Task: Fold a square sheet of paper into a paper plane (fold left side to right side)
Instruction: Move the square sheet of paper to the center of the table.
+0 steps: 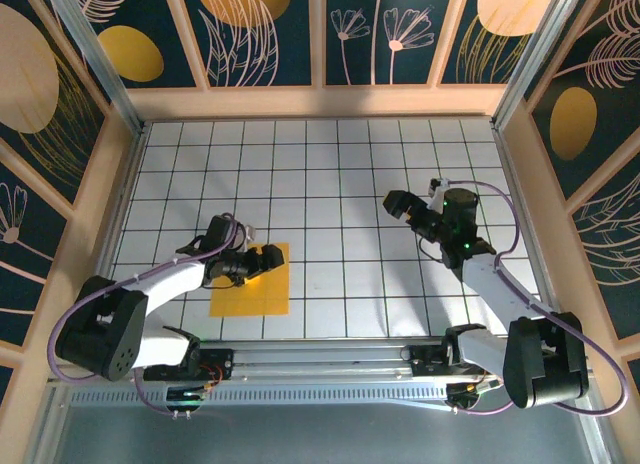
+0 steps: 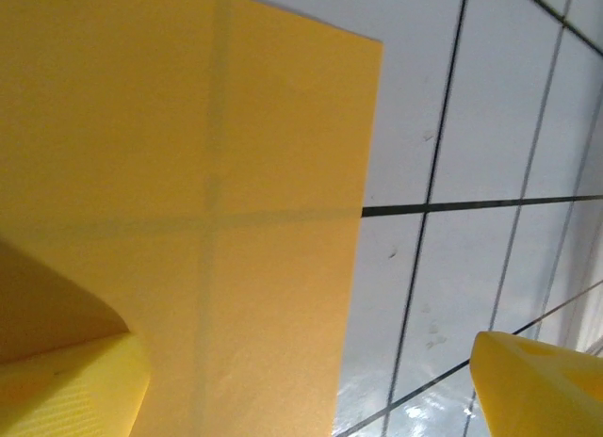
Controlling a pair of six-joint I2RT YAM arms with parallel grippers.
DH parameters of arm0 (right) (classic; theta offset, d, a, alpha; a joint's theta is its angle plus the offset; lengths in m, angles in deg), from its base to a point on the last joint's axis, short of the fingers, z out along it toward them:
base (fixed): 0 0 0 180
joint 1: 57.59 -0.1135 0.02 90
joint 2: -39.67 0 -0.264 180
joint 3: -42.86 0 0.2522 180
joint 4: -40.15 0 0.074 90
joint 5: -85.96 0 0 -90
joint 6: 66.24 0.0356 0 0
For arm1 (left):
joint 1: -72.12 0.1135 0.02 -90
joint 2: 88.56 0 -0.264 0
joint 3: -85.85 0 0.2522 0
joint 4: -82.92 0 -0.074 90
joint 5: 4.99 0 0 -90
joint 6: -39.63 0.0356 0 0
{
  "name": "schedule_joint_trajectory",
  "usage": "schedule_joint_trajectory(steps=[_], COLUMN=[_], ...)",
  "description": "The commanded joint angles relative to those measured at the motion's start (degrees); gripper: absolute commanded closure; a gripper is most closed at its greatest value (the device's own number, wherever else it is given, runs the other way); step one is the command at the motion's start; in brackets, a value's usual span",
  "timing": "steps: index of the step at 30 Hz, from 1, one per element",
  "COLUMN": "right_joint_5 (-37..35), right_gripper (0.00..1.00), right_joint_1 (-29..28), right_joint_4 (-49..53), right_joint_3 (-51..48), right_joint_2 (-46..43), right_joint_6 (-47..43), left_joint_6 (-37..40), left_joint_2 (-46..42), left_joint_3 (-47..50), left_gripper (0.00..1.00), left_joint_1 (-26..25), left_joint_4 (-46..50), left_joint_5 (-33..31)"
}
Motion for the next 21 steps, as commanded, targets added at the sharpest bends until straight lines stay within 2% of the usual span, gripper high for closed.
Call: schedule_joint_trajectory(steps=[1, 9, 21], right_joint_5=[-2.23, -4.20, -5.66], right_gripper=[0.01, 0.01, 0.01], right_joint_1=[-0.58, -0.56, -0.54], right_joint_4=[1.19, 1.99, 4.97], right_joint_3=[1.73, 1.74, 2.83], right_joint_2=[0.00, 0.13, -0.03], right_joint_6=[-1.46, -2.14, -3.99], left_joint_6=[-3.30, -8.09, -9.22], left_joint_2=[2.62, 9.73, 25.97], left_joint_3=[0.91, -2.52, -19.28], left_gripper=[0.11, 0.11, 0.10], left_joint_1=[-1.34, -4.83, -11.12], left_joint_4=[-4.15, -10.53, -10.49], left_joint_5=[-0.79, -1.01, -1.57])
